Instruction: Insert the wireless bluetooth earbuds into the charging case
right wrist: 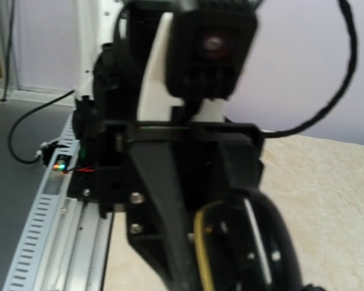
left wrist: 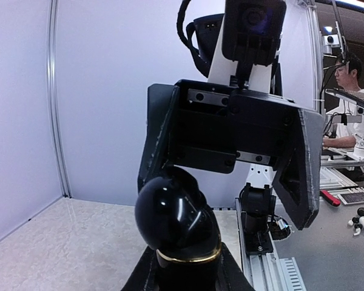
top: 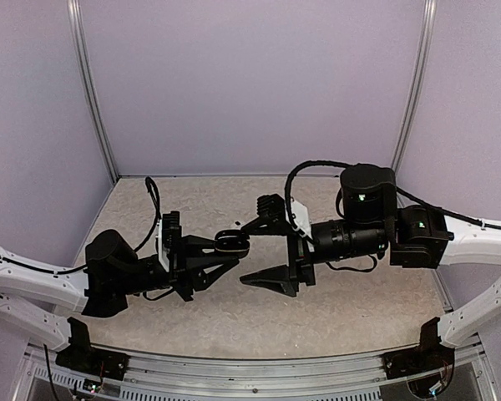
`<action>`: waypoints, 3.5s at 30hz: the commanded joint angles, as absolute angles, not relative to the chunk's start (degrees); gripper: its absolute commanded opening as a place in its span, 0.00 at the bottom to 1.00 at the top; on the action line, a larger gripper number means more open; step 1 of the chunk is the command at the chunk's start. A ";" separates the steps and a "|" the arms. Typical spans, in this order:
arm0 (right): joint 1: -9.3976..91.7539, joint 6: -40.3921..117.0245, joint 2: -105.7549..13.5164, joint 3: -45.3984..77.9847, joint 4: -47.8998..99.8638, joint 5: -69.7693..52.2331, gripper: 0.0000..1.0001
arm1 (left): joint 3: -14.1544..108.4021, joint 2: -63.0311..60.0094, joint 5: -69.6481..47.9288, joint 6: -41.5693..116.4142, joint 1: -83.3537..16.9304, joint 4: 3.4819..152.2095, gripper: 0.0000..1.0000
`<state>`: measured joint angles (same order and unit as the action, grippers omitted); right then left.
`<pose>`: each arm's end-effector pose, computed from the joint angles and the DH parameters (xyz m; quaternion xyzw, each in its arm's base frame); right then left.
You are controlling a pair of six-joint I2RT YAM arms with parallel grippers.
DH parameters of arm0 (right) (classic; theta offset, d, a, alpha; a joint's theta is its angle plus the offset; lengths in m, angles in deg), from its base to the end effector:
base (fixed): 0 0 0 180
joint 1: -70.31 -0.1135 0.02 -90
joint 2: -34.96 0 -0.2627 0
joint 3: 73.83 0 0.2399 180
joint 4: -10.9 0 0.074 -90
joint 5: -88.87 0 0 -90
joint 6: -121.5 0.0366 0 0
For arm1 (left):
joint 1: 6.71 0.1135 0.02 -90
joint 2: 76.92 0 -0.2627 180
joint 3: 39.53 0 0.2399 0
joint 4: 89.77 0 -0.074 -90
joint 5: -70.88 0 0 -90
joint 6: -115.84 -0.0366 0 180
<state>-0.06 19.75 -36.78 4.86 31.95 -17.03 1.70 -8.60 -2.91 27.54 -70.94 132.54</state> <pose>0.0852 0.2687 0.3654 -0.5771 0.5330 0.3933 0.4777 0.0959 -0.2222 0.2770 0.4078 0.4557 -0.4998 0.6134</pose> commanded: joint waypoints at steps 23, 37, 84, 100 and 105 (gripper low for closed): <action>-2.14 4.01 -26.94 -3.52 28.59 -4.36 0.83 | 7.56 -9.58 4.31 42.93 -68.01 122.05 0.00; -8.57 -7.06 -32.18 -4.39 22.05 9.04 0.72 | 7.91 -6.86 6.61 54.98 -68.49 125.49 0.00; 20.89 17.91 -46.23 -4.34 21.66 -7.59 0.32 | 1.06 -19.76 -23.24 55.21 -58.11 112.47 0.99; 31.63 25.00 -79.86 15.34 23.65 -16.84 0.31 | 1.97 -19.70 -29.29 60.05 -52.72 102.99 0.99; 32.56 25.61 -85.66 21.88 25.03 -17.55 0.32 | 2.09 -18.59 -29.47 59.97 -52.27 103.33 0.99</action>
